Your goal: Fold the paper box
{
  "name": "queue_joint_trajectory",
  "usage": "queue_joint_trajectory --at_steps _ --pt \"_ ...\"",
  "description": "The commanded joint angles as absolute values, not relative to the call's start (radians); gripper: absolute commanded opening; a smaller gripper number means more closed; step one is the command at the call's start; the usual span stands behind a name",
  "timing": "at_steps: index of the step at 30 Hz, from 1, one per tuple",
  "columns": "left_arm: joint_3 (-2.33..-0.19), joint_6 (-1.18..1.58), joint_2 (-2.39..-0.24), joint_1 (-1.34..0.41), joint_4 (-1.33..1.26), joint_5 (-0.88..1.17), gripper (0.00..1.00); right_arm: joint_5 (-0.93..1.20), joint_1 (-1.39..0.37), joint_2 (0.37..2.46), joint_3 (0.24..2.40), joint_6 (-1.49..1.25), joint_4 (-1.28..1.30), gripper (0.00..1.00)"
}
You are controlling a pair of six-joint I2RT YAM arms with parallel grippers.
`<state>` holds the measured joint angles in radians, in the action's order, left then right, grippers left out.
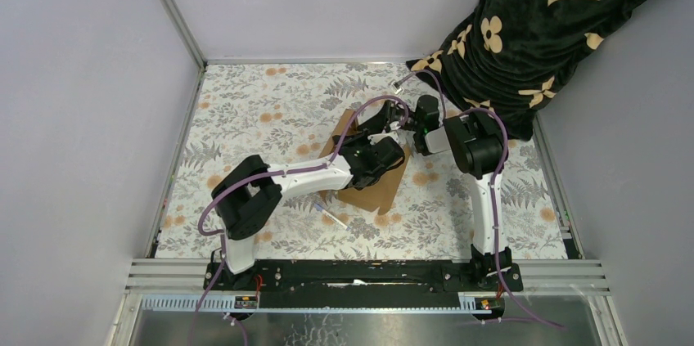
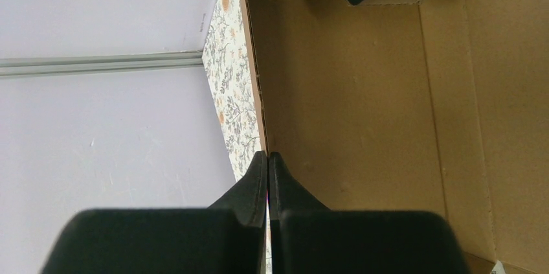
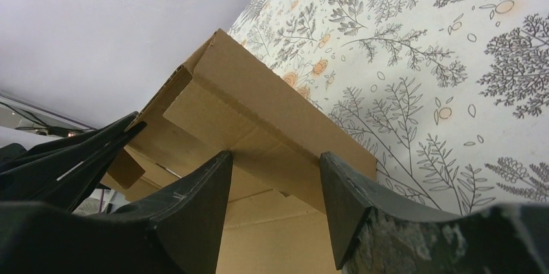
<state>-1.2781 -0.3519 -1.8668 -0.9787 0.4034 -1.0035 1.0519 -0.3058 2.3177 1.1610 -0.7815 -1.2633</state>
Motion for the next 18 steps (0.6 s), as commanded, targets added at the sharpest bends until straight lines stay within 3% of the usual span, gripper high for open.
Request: queue_joint_trajectory --at_steps 1,18 --pt "-1.258 -0.335 -1.861 -0.985 0.365 -0.824 0.00 1.079 -0.334 2.316 1.234 -0.711 -1.196 0.60" --pt "-1.250 -0.347 -1.819 -0.969 0.371 -0.720 0.00 1.160 -0.335 2.370 1.308 -0.789 -1.274 0.61"
